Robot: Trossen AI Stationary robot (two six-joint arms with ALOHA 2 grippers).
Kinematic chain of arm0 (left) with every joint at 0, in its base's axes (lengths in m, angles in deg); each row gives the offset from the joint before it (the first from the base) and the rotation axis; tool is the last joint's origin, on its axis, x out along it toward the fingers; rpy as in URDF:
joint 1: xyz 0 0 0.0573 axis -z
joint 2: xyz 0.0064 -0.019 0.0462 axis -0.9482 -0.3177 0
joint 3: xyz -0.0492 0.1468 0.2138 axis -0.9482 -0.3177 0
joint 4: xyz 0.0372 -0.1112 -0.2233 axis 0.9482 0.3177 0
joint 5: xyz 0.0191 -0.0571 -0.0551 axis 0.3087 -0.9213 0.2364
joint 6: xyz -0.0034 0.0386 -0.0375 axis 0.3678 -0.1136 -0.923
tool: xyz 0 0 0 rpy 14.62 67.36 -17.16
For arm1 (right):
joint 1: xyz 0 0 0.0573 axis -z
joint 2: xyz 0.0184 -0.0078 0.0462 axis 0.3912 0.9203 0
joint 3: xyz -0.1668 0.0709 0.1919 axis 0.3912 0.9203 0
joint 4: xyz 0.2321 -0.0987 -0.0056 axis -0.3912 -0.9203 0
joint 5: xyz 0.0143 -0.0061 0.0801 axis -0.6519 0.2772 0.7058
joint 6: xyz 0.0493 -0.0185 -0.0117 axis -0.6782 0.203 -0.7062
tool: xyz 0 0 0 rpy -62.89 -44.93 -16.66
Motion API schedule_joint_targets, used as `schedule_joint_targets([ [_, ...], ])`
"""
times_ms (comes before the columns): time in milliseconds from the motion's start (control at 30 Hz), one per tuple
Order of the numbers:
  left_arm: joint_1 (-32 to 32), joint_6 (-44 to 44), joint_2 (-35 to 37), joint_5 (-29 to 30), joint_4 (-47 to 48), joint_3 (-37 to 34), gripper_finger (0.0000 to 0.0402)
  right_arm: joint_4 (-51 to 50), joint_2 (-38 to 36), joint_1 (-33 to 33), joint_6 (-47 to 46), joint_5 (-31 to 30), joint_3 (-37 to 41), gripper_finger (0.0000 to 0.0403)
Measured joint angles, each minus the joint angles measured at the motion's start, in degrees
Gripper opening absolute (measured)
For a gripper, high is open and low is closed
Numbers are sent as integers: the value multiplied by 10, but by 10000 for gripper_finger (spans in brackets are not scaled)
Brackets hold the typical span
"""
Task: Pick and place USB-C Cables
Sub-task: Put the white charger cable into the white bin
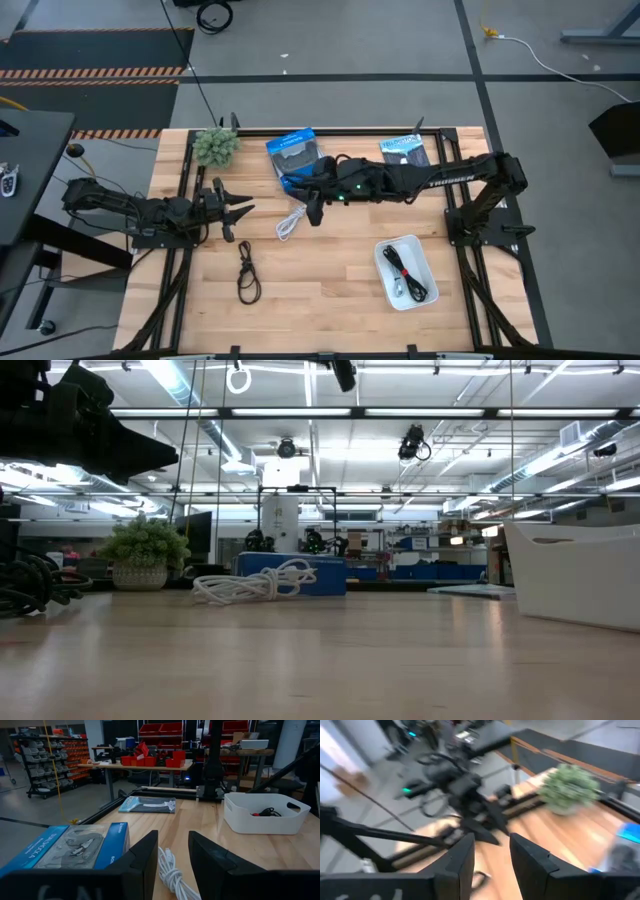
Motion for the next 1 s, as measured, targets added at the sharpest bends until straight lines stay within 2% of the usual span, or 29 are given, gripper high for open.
schedule_joint_targets([
  [267,0,0,0,0,-3,0,117,-39,48,12,11,-30,0,130],
  [533,0,0,0,0,-2,0,117,-38,124,20,19,21,0,130],
  [733,0,0,0,0,-2,0,117,-49,153,31,18,46,0,130],
  [900,0,0,0,0,-2,0,117,-89,155,37,16,47,-7,130],
  [1000,0,0,0,0,-2,0,117,-144,171,38,24,35,-53,130],
])
